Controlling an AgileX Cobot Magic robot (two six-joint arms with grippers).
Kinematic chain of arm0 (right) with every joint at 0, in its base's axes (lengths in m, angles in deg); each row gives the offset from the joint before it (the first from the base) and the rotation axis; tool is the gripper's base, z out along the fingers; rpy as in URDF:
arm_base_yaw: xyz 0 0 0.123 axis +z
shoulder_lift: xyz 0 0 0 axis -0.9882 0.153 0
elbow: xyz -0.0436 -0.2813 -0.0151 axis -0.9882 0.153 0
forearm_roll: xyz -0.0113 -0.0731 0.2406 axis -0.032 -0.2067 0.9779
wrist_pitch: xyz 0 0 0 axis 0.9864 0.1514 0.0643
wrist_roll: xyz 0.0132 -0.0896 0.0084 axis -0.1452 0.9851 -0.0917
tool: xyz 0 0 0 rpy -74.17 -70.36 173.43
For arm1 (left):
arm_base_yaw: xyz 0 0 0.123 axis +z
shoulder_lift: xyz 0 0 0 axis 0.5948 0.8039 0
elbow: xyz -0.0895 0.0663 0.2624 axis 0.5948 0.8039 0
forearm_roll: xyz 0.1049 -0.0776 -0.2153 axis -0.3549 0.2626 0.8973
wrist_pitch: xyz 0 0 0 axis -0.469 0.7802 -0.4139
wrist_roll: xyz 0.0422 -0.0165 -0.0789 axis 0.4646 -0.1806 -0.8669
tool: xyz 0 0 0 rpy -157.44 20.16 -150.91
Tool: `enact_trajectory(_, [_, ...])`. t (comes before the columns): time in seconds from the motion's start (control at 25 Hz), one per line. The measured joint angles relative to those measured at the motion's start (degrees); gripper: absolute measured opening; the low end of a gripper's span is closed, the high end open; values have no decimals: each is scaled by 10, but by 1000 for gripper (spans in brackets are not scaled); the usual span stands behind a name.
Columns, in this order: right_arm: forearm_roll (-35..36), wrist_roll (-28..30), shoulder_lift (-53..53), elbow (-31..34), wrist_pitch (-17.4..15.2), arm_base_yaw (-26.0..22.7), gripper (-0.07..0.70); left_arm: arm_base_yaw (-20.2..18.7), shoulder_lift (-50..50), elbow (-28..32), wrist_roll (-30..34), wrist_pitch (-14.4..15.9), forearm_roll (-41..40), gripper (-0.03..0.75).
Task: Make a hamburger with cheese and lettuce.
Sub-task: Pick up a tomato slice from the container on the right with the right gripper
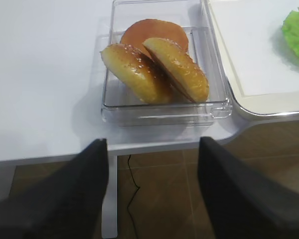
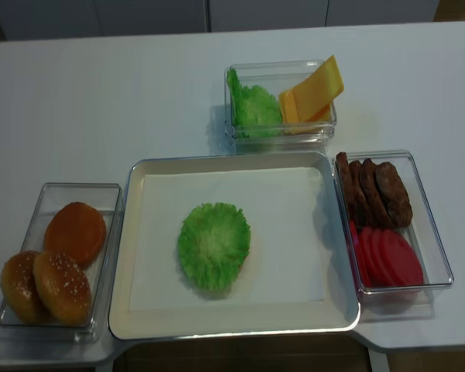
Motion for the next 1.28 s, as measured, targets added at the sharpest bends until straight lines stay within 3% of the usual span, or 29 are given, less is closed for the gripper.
enact_trajectory(0.16, [18, -4, 80, -40, 6, 0, 426, 0, 0, 0, 0, 0, 0, 422])
enact_trajectory(0.48, [69, -19, 277, -118, 62, 0, 426, 0, 0, 0, 0, 0, 0, 422])
enact_trajectory(0.88, [137, -20, 501, -218, 65, 7, 426, 0, 0, 0, 0, 0, 0, 422])
enact_trajectory(1.04, [108, -41, 565, -236, 62, 67, 426, 0, 0, 0, 0, 0, 0, 422])
enact_trajectory(1.28, [-2, -136, 647, -244, 70, 193, 426, 0, 0, 0, 0, 0, 0, 422])
